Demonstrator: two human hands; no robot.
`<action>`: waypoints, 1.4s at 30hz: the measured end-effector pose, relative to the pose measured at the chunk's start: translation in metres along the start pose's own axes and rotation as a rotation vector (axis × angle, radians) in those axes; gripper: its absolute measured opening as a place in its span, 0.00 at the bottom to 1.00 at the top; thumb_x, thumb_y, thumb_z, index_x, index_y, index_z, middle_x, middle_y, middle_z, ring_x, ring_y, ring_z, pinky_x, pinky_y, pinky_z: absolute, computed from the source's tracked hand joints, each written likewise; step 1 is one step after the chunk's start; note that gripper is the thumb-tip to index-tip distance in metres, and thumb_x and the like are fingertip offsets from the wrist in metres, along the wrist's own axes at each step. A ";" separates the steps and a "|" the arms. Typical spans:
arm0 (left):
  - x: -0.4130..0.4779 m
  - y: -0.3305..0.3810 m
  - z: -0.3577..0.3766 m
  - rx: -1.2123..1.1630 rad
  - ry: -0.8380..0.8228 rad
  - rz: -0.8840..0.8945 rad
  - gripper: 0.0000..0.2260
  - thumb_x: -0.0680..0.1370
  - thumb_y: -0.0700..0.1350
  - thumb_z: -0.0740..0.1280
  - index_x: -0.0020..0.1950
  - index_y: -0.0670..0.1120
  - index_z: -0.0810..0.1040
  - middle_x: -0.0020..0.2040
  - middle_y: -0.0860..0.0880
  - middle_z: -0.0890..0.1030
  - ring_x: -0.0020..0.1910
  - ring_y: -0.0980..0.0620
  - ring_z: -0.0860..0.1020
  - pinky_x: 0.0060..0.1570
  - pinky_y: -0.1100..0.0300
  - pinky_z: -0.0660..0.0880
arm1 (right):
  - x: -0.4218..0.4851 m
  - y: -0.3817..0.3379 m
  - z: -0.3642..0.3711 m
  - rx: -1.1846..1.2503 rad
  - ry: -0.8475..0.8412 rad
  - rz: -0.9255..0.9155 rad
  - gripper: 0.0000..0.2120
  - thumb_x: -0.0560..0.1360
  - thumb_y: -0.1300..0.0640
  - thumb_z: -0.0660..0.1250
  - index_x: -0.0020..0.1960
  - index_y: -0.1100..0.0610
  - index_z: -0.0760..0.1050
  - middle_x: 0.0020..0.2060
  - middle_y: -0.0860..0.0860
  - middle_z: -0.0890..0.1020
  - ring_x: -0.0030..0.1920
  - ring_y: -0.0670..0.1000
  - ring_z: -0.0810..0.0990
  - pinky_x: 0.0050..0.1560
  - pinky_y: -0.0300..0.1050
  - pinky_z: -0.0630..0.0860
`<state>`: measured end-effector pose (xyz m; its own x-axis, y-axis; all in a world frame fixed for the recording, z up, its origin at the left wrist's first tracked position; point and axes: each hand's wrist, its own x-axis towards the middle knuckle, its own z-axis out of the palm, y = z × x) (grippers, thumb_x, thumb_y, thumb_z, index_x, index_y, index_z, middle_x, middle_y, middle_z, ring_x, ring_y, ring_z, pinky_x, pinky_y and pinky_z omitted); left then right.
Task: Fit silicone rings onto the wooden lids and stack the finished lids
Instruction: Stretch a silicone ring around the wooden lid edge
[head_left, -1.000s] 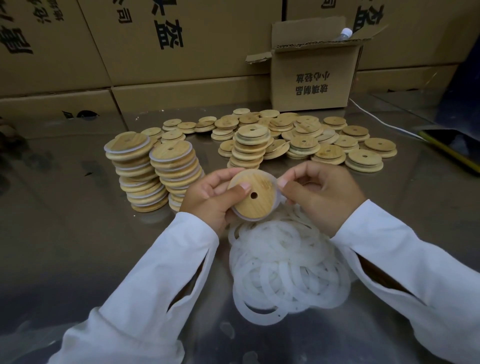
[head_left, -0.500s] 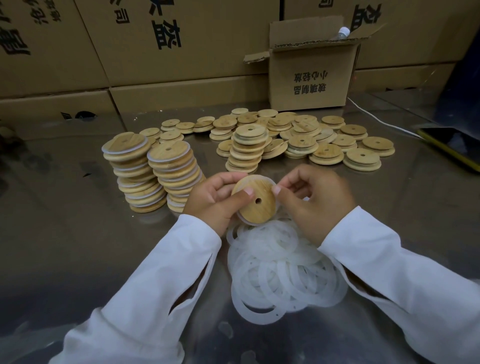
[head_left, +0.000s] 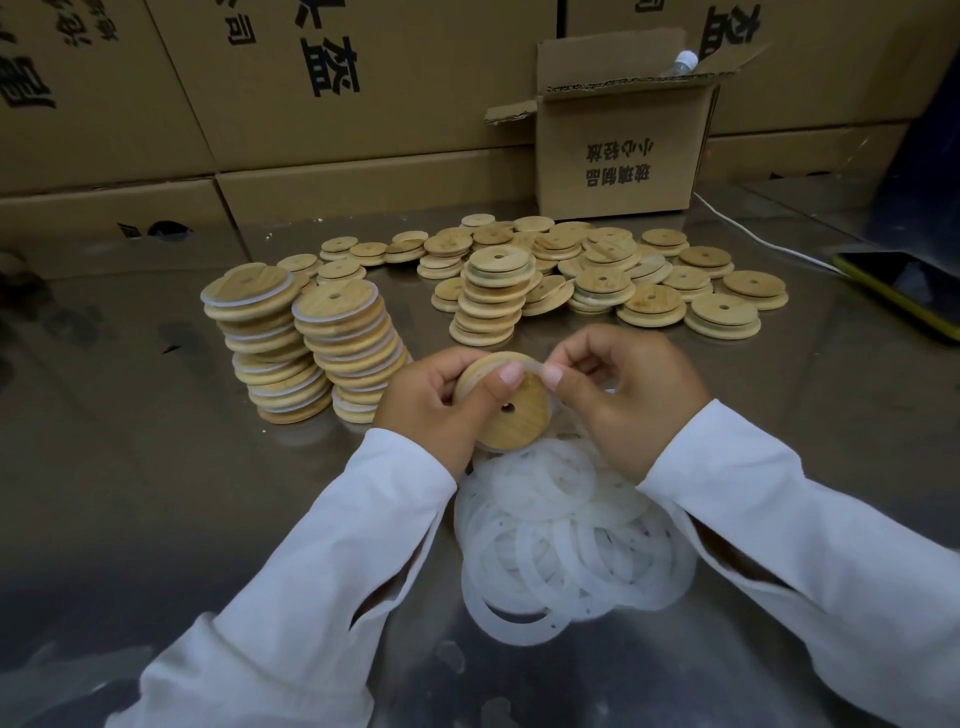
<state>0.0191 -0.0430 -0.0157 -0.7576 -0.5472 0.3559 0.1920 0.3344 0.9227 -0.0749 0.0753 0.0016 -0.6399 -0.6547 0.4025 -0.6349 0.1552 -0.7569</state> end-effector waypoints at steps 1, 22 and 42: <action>0.000 0.002 0.000 0.006 0.004 0.022 0.03 0.71 0.44 0.68 0.42 0.51 0.80 0.35 0.55 0.82 0.37 0.60 0.80 0.38 0.69 0.75 | 0.000 -0.001 -0.001 0.007 -0.003 -0.001 0.11 0.72 0.58 0.67 0.34 0.46 0.72 0.33 0.42 0.77 0.36 0.42 0.75 0.37 0.27 0.69; -0.001 0.009 -0.002 0.011 -0.004 0.130 0.08 0.67 0.51 0.64 0.43 0.52 0.78 0.34 0.59 0.80 0.37 0.64 0.79 0.37 0.74 0.72 | -0.003 -0.012 -0.005 0.151 -0.011 0.020 0.08 0.72 0.60 0.68 0.36 0.50 0.75 0.31 0.47 0.78 0.35 0.50 0.77 0.41 0.43 0.76; 0.002 0.007 -0.005 -0.071 -0.052 0.031 0.10 0.66 0.52 0.66 0.43 0.50 0.80 0.33 0.55 0.83 0.35 0.60 0.80 0.34 0.68 0.75 | -0.001 -0.010 -0.008 0.086 -0.005 -0.014 0.11 0.72 0.61 0.68 0.34 0.49 0.73 0.30 0.44 0.76 0.31 0.43 0.73 0.35 0.33 0.72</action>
<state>0.0221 -0.0451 -0.0082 -0.7813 -0.4965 0.3782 0.2582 0.2947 0.9201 -0.0713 0.0805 0.0129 -0.6287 -0.6599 0.4114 -0.6045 0.0820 -0.7924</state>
